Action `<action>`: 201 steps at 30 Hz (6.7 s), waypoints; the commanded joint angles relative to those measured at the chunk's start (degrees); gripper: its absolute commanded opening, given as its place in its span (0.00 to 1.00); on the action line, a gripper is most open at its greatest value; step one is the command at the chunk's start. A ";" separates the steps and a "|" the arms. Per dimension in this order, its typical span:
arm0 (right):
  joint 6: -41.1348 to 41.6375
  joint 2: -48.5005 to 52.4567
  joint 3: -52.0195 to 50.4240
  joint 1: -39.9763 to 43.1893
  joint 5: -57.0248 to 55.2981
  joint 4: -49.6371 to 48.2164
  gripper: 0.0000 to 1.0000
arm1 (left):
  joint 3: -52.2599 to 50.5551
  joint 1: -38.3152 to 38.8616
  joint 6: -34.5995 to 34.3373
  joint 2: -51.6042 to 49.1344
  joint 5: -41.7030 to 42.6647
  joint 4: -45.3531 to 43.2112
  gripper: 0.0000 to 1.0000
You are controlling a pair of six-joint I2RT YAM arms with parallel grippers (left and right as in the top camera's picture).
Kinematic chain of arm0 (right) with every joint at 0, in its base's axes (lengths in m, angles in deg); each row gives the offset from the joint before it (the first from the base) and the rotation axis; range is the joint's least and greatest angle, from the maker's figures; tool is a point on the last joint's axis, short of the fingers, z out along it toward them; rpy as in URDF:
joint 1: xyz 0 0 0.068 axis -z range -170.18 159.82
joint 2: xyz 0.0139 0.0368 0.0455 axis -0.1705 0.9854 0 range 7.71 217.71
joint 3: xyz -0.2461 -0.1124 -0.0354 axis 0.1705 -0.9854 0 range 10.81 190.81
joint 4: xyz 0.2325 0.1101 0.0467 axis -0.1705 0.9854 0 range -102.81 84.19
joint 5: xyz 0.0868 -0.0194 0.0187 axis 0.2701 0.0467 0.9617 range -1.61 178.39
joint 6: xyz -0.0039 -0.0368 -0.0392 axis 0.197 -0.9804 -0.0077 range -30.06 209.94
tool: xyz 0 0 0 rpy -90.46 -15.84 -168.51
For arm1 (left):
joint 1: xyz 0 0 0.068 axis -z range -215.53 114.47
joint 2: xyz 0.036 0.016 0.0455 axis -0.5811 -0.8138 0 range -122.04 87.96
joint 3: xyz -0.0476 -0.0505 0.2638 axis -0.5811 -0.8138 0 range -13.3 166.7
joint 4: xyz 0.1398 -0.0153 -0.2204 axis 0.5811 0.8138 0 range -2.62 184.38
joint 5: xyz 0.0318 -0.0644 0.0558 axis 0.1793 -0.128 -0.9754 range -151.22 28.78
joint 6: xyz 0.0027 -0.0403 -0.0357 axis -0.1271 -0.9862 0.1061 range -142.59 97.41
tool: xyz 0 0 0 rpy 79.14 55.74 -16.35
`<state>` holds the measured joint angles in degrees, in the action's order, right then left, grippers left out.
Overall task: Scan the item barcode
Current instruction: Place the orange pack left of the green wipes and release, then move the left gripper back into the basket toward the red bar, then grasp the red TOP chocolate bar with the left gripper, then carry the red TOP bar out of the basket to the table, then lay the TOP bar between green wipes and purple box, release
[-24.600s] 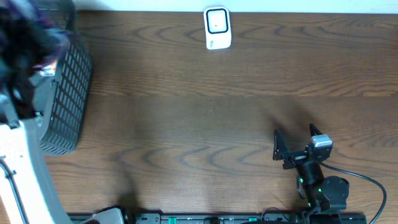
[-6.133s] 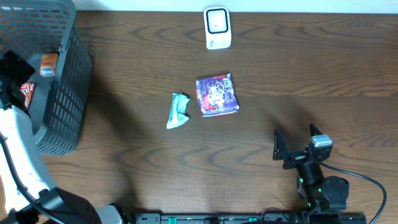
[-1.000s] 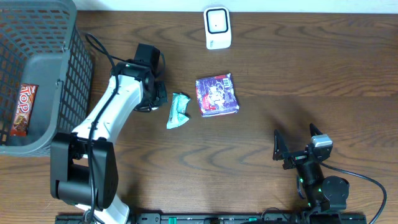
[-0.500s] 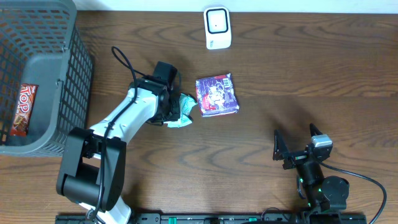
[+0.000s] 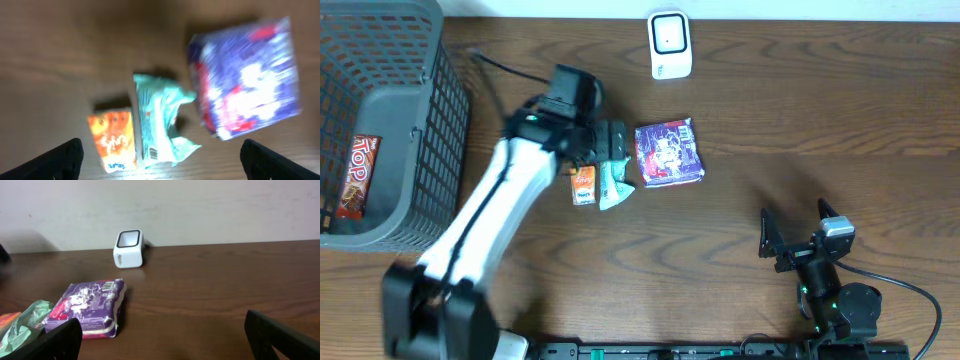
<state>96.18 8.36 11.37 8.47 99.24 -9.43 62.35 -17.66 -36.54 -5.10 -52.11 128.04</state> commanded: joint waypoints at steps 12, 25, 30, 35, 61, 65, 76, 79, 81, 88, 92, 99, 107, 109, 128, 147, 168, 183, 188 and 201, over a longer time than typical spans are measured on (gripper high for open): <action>-0.74 -0.33 -0.24 0.28 0.00 0.04 0.99 | 9.40 -21.05 1.88 18.99 -2.29 -11.80 1.00; -0.76 -0.33 -0.24 0.28 0.00 0.04 0.99 | 9.33 -44.15 7.32 16.50 -10.23 -16.63 1.00; -0.76 -0.33 -0.24 0.28 0.00 0.04 0.99 | 9.33 -47.52 22.84 10.71 -10.27 -13.40 1.00; -0.76 -0.33 -0.24 0.28 0.00 0.04 0.99 | 9.33 -49.75 33.33 4.35 -11.50 -9.97 0.97; -0.76 -0.33 -0.24 0.28 0.00 0.04 0.99 | 9.20 -54.47 38.97 -22.25 -17.07 -7.19 0.84; -0.74 -0.33 -0.24 0.28 0.00 0.04 0.99 | 9.09 -55.43 38.99 -23.67 -17.07 -8.59 0.84; -0.76 -0.33 -0.24 0.28 -0.02 0.04 0.99 | 8.94 -58.55 40.85 -25.90 -7.80 -10.32 0.91; -0.74 -0.33 -0.24 0.28 0.00 0.04 0.99 | 8.94 -59.41 40.39 -27.02 -7.80 -10.21 0.90; -0.74 -0.33 -0.24 0.28 0.00 0.04 0.99 | 8.94 -60.00 39.34 -27.89 -7.78 -10.03 0.90; -0.76 -0.33 -0.24 0.28 0.00 0.04 0.99 | 8.90 -60.43 38.93 -29.20 -7.08 -8.26 0.59; -0.74 -0.33 -0.24 0.28 -0.02 0.04 0.99 | 8.90 -60.43 38.47 -28.96 -6.93 -6.80 0.08; -0.74 -0.33 -0.24 0.28 -0.02 0.04 0.99 | 8.92 -60.00 28.48 -24.68 -2.67 -6.47 0.07; -0.74 -0.33 -0.24 0.28 0.00 0.04 0.99 | 8.92 -59.80 9.55 -9.53 19.52 -16.96 0.07; -0.74 -0.33 -0.24 0.28 -0.02 0.04 0.99 | 8.92 -59.78 4.76 -5.75 20.35 -18.99 0.07; -0.74 -0.33 -0.24 0.28 0.00 0.04 0.99 | 8.92 -49.79 -15.23 16.00 30.08 -33.62 0.07; -0.74 -0.33 -0.24 0.28 0.00 0.04 0.99 | 8.90 -12.66 -14.64 14.03 6.62 -6.05 0.07; -0.74 -0.33 -0.24 0.28 -0.02 0.04 0.99 | 8.90 2.73 -20.09 -7.37 4.09 6.62 0.07; -0.76 -0.33 -0.24 0.28 -0.02 0.04 0.99 | 8.79 3.67 -24.76 -9.14 4.39 7.30 0.07; -0.74 -0.33 -0.24 0.28 -0.02 0.04 0.99 | 7.67 6.23 -24.76 -10.58 4.28 6.27 0.07; -0.76 -0.33 -0.24 0.28 0.00 0.04 0.99 | 7.45 7.10 -23.23 -12.35 -1.49 5.66 0.53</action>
<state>96.18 8.33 11.37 8.47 99.24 -9.43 69.85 -10.32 -61.15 -17.16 -50.54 133.88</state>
